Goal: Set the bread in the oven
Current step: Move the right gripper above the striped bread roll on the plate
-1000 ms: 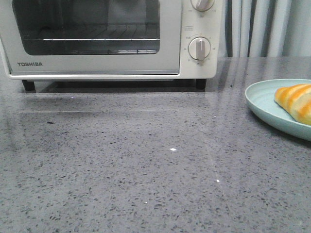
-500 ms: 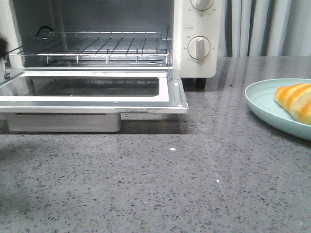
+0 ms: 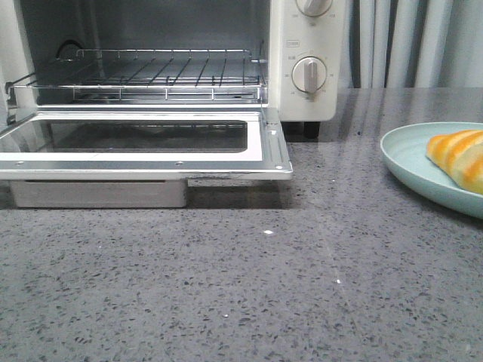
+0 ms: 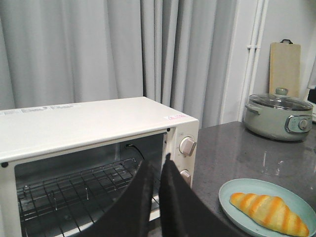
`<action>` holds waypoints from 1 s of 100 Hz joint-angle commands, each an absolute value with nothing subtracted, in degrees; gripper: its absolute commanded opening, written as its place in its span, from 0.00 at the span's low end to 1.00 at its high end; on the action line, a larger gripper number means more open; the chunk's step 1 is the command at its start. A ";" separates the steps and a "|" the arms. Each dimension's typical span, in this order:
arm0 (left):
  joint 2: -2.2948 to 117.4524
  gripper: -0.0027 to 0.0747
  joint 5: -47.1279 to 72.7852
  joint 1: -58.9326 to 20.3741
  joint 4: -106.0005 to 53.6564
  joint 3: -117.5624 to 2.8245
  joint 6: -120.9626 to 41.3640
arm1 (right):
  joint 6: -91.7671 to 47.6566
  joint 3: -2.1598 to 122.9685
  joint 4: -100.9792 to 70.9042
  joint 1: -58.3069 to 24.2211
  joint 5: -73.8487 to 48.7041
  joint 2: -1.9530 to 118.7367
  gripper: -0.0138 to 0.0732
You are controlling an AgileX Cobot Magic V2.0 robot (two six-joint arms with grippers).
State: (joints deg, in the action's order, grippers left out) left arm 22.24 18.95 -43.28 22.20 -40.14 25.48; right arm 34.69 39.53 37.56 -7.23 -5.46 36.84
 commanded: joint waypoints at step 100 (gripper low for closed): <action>22.68 0.01 17.82 -43.79 23.80 -42.73 25.64 | 27.03 54.49 27.51 -26.26 -51.94 57.78 0.58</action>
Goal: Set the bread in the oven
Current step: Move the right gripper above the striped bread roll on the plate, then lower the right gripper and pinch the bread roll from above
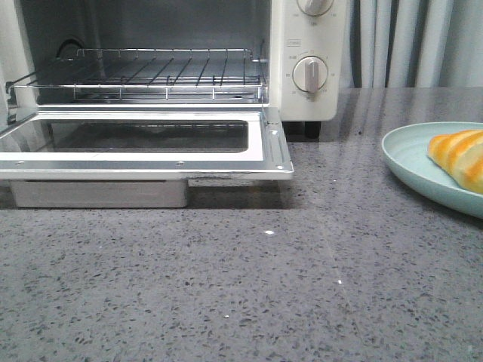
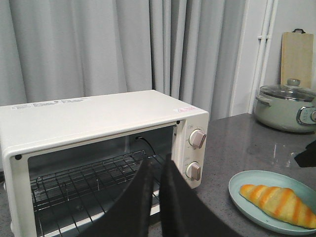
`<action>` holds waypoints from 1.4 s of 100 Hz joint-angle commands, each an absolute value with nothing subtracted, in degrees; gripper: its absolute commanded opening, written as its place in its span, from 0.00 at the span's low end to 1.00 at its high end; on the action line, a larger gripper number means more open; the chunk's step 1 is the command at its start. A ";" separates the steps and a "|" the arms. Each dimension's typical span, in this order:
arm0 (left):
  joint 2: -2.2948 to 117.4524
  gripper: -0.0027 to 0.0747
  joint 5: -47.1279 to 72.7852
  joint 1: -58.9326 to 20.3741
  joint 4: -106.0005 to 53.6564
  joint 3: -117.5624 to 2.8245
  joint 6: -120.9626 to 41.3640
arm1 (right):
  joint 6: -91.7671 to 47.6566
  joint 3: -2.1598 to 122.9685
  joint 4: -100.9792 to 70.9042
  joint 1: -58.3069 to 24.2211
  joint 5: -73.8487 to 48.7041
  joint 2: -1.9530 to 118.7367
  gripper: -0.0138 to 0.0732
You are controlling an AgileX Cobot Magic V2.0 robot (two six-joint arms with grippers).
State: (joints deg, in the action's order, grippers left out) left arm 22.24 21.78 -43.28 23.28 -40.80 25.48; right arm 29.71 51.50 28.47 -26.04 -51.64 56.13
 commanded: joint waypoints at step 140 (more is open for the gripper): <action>22.68 0.01 16.44 -43.79 25.81 -42.94 25.61 | 26.14 56.43 24.16 -20.95 -49.42 75.19 0.32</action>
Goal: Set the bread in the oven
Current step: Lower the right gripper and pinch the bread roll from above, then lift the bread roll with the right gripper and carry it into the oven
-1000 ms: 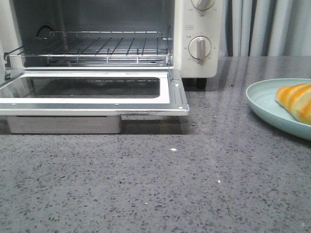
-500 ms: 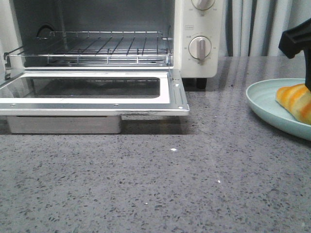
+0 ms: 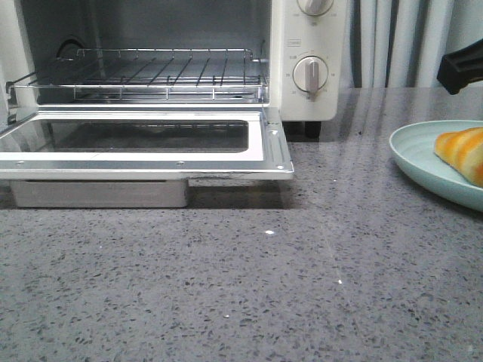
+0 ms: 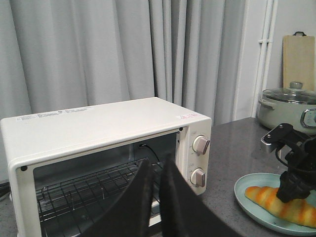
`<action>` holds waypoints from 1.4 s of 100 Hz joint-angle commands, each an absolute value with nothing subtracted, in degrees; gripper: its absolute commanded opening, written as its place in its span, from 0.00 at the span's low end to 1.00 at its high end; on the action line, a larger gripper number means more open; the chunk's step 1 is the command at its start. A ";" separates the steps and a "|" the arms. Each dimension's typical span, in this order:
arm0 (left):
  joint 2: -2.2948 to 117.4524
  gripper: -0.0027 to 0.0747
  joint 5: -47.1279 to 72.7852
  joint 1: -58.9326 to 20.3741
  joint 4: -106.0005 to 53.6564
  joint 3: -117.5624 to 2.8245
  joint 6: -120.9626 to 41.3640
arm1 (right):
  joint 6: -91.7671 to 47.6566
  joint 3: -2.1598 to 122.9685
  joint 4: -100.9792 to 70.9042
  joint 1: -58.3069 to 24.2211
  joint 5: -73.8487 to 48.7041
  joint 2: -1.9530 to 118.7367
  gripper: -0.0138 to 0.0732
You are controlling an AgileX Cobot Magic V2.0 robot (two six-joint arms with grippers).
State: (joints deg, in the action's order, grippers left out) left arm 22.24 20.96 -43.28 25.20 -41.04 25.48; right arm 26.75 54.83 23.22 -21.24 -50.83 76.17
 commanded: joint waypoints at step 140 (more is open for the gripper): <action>22.57 0.01 16.29 -43.79 25.91 -43.16 25.61 | 17.98 57.70 17.76 -20.95 -54.31 64.16 0.07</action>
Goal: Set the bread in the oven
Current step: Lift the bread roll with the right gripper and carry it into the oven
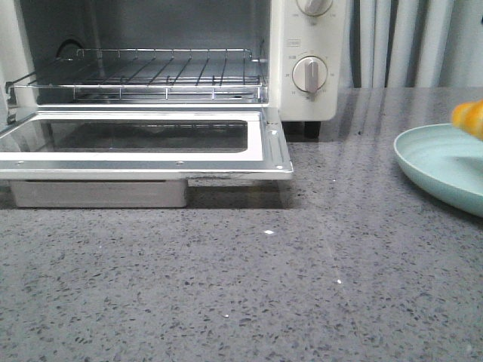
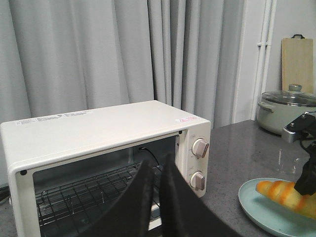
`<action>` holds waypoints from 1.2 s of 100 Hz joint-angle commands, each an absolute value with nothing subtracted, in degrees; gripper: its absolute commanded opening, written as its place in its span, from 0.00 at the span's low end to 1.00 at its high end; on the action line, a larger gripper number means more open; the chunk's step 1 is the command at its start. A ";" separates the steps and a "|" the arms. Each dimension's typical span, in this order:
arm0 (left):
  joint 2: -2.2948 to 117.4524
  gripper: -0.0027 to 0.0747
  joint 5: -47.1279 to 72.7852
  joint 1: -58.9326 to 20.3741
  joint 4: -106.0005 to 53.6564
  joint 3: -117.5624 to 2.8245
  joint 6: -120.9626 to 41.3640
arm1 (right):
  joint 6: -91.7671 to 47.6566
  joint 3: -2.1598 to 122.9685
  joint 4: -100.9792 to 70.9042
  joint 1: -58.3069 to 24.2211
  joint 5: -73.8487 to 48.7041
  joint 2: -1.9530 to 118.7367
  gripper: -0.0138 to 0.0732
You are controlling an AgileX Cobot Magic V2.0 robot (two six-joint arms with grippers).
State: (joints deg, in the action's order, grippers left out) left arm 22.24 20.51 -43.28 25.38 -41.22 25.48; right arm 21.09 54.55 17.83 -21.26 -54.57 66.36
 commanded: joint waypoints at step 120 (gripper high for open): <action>22.57 0.01 16.29 -43.79 25.91 -43.16 25.61 | -6.19 79.88 4.16 -39.34 -52.53 70.91 0.07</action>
State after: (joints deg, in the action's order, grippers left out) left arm 22.24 20.51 -43.28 25.38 -41.22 25.48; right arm -3.76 76.74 4.03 -39.24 -57.67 71.13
